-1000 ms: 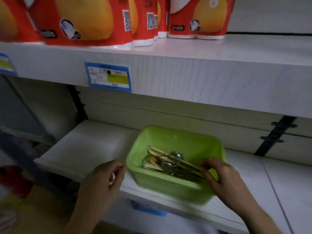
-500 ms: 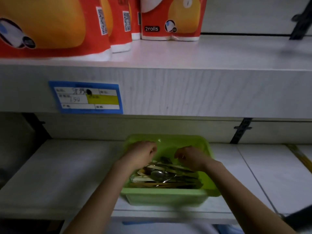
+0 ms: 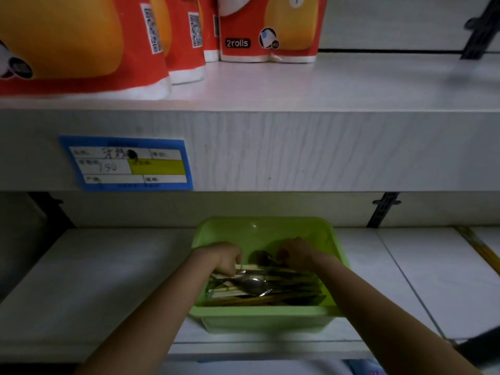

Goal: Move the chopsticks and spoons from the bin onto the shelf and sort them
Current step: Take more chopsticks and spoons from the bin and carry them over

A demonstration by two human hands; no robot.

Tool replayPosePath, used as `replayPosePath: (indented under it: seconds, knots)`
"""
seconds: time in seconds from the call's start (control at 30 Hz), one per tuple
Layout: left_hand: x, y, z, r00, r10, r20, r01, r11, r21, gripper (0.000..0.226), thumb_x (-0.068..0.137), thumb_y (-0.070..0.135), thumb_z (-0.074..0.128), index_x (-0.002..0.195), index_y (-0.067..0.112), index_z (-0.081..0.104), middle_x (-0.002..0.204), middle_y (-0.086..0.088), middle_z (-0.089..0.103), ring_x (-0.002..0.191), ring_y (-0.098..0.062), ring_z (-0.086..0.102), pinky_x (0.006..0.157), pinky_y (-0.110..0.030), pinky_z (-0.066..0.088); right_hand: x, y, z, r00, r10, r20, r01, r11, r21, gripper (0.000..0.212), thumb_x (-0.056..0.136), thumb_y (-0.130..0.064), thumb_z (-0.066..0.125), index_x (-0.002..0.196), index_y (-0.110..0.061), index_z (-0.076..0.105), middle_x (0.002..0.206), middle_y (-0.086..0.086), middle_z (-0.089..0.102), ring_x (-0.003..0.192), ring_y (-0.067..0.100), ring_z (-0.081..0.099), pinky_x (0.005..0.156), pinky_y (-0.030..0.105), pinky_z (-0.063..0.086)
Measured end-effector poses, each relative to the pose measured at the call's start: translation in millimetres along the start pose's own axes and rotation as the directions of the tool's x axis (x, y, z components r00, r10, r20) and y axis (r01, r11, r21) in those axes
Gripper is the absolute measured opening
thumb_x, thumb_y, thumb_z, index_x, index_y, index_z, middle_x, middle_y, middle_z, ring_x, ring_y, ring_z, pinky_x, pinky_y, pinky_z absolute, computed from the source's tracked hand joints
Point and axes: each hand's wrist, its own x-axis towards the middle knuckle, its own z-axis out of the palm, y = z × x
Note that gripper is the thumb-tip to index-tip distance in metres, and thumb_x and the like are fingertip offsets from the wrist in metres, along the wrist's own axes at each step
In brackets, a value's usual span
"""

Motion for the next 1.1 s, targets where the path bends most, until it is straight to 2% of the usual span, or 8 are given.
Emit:
replayPosePath:
  seconds: [0.17, 0.4, 0.53, 0.7, 0.8, 0.87, 0.93, 1.1]
  knots:
    - [-2, 5, 1, 0.992, 0.015, 0.126, -0.014, 1.0, -0.007, 0.051, 0.079, 0.028, 0.07, 0.123, 0.012, 0.052, 0.127, -0.008, 0.055, 0.101, -0.022, 0.053, 0.082, -0.029, 0.043, 0, 0, 1, 1.0, -0.011, -0.015, 0.011, 1.0, 0.009, 0.028, 0.089, -0.013, 0.052, 0.113, -0.012, 0.066, 0.125, 0.014, 0.061, 0.116, 0.028, 0.056, 0.094, 0.029, 0.044]
    - [-10, 13, 4, 0.994, 0.006, 0.108, -0.012, 0.999, 0.048, 0.05, 0.078, 0.024, 0.071, 0.12, 0.004, 0.053, 0.123, -0.013, 0.057, 0.092, -0.022, 0.051, 0.071, -0.028, 0.039, -5, -8, 3, 0.999, -0.043, 0.019, 0.043, 0.999, -0.016, 0.033, 0.087, -0.026, 0.057, 0.113, -0.005, 0.061, 0.121, 0.017, 0.061, 0.11, 0.031, 0.057, 0.083, 0.031, 0.045]
    - [-14, 14, 5, 0.998, -0.01, 0.057, 0.006, 0.997, 0.071, 0.058, 0.077, 0.024, 0.072, 0.125, 0.006, 0.045, 0.125, -0.011, 0.053, 0.111, -0.029, 0.054, 0.079, -0.032, 0.043, -8, -17, 6, 0.986, -0.103, 0.132, 0.107, 0.994, -0.027, 0.05, 0.086, -0.032, 0.06, 0.13, -0.011, 0.047, 0.13, 0.015, 0.055, 0.118, 0.03, 0.052, 0.094, 0.034, 0.043]
    - [-15, 12, 8, 0.999, 0.002, 0.046, -0.007, 0.995, 0.102, 0.043, 0.078, 0.018, 0.069, 0.116, 0.002, 0.056, 0.12, -0.015, 0.059, 0.094, -0.026, 0.056, 0.073, -0.031, 0.041, -10, -16, 5, 0.965, -0.086, 0.246, 0.076, 0.996, 0.049, 0.035, 0.092, -0.04, 0.049, 0.109, -0.011, 0.059, 0.116, 0.014, 0.059, 0.099, 0.021, 0.054, 0.073, 0.026, 0.039]
    - [-14, 10, 7, 0.998, 0.015, 0.057, -0.019, 0.998, 0.066, 0.033, 0.08, 0.017, 0.066, 0.109, 0.003, 0.056, 0.11, -0.013, 0.058, 0.086, -0.022, 0.049, 0.07, -0.028, 0.036, -12, -18, 5, 0.96, -0.093, 0.263, 0.058, 0.989, 0.139, 0.042, 0.095, -0.038, 0.044, 0.128, -0.012, 0.052, 0.133, 0.011, 0.053, 0.114, 0.023, 0.051, 0.092, 0.03, 0.038]
    - [-13, 10, 7, 0.998, 0.024, 0.061, -0.025, 1.0, 0.017, 0.035, 0.08, 0.02, 0.067, 0.111, 0.009, 0.055, 0.108, -0.01, 0.056, 0.09, -0.023, 0.05, 0.072, -0.027, 0.036, -13, -21, 4, 0.968, -0.118, 0.22, 0.071, 0.975, 0.209, 0.039, 0.095, -0.031, 0.047, 0.131, -0.017, 0.051, 0.137, 0.005, 0.051, 0.122, 0.019, 0.047, 0.096, 0.024, 0.034]
    - [-13, 11, 8, 0.997, 0.025, 0.067, -0.023, 0.999, -0.031, 0.042, 0.081, 0.023, 0.067, 0.118, 0.008, 0.054, 0.109, -0.008, 0.055, 0.092, -0.021, 0.049, 0.071, -0.026, 0.037, -11, -23, 1, 0.983, -0.157, 0.097, 0.134, 0.968, 0.214, 0.033, 0.094, -0.027, 0.049, 0.123, -0.015, 0.058, 0.129, 0.008, 0.059, 0.107, 0.011, 0.05, 0.085, 0.02, 0.034]
    - [-14, 12, 8, 0.998, 0.024, 0.055, -0.025, 1.0, 0.006, 0.039, 0.079, 0.02, 0.067, 0.114, 0.006, 0.055, 0.104, -0.011, 0.055, 0.089, -0.021, 0.049, 0.067, -0.026, 0.036, -16, -22, -8, 0.949, -0.232, -0.214, 0.286, 0.919, 0.272, 0.023, 0.097, -0.021, 0.041, 0.09, -0.009, 0.059, 0.082, 0.01, 0.068, 0.077, 0.019, 0.057, 0.067, 0.022, 0.034]
